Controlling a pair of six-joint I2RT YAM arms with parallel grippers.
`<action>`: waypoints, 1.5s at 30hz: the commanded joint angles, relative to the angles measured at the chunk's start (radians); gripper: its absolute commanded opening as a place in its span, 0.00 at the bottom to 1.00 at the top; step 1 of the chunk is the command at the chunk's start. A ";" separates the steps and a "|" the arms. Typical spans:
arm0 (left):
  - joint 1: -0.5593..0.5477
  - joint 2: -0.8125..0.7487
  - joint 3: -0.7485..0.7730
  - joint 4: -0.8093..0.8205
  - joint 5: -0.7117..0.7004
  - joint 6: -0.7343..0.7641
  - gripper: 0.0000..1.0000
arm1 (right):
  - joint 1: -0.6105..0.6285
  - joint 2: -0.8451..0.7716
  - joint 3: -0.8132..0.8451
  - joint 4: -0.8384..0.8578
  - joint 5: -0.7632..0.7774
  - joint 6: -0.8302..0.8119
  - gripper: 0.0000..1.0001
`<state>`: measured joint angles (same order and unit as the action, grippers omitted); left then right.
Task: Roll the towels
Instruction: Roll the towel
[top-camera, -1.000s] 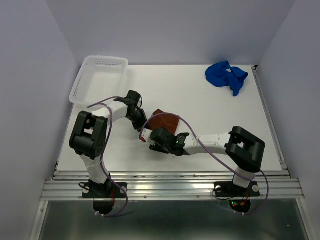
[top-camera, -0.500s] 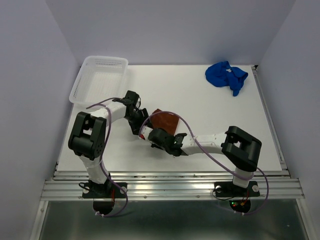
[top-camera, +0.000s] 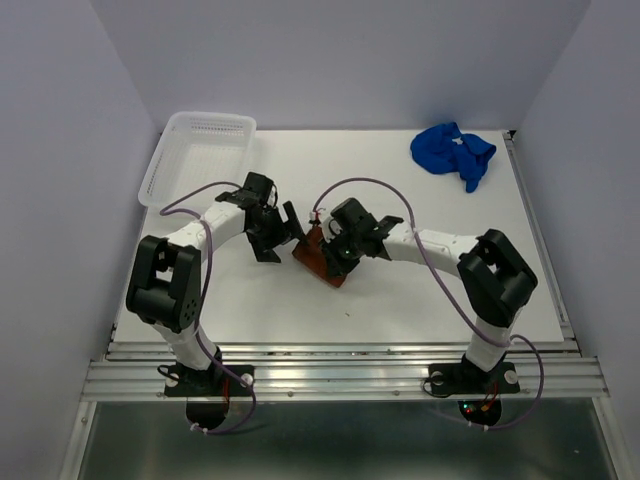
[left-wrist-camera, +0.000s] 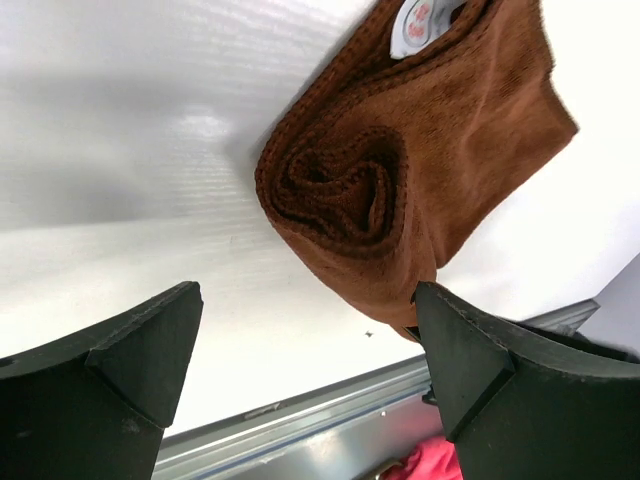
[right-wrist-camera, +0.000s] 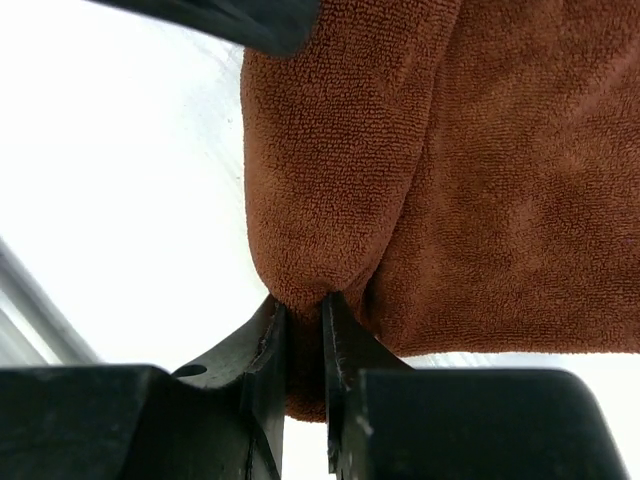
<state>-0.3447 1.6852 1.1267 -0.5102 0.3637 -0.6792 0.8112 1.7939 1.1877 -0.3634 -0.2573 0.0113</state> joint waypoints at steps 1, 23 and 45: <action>0.012 -0.068 0.042 0.042 -0.032 0.004 0.99 | -0.059 0.032 0.050 -0.054 -0.304 0.078 0.01; -0.022 -0.009 -0.054 0.243 0.092 0.056 0.99 | -0.330 0.294 0.112 0.001 -0.671 0.401 0.04; -0.073 0.139 0.008 0.265 -0.023 0.040 0.50 | -0.349 0.188 0.104 -0.026 -0.491 0.282 0.51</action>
<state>-0.4011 1.8053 1.0870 -0.2314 0.4046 -0.6514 0.4660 2.0850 1.2942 -0.3801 -0.8917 0.4133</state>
